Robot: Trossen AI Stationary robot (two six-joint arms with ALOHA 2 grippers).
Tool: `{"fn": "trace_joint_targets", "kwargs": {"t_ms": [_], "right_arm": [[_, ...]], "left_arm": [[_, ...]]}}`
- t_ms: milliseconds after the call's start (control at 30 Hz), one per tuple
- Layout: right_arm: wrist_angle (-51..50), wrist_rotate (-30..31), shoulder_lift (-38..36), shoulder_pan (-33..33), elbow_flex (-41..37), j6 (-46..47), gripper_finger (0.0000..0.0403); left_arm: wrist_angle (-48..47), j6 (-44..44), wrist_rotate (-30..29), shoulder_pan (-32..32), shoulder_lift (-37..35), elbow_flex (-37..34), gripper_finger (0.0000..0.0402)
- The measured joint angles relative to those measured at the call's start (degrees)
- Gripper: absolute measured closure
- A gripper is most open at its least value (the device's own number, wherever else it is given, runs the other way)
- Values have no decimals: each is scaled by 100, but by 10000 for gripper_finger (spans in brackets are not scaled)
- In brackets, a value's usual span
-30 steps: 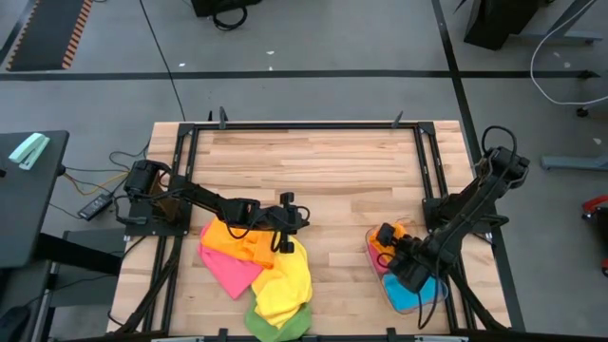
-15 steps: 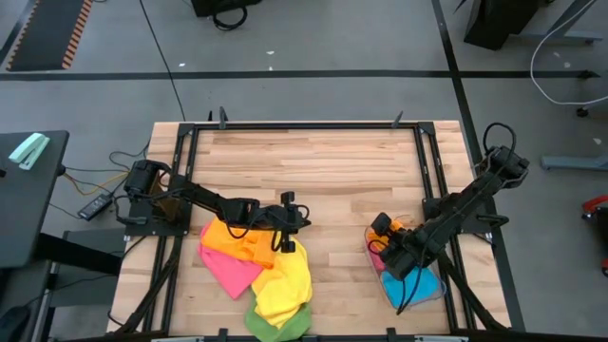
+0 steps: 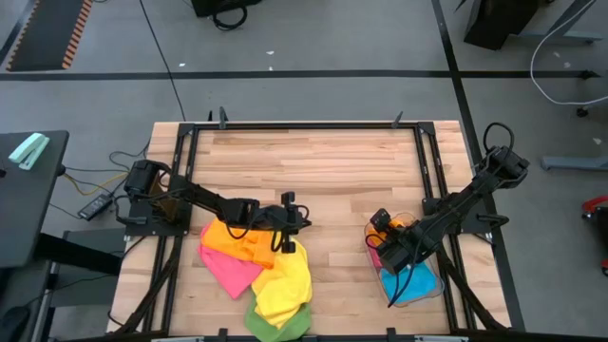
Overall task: Fold microfiber towels
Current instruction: Put the folded orange towel into the transparent bin
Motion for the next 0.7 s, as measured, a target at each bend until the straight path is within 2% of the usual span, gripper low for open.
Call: {"fn": "trace_joint_targets", "kwargs": {"t_ms": [200, 533, 600, 700], "right_arm": [[-7, 3, 0, 2, 0, 329, 196], [-309, 1, 0, 2, 390, 786, 372], [-326, 1, 0, 3, 464, 909, 389], [-571, 254, 0, 79, 620, 1142, 391]], "left_arm": [[0, -2, 0, -2, 0, 0, 388], [0, -53, 0, -2, 0, 0, 378], [2, -92, 0, -2, 0, 0, 382], [2, -92, 0, -2, 0, 0, 388]]}}
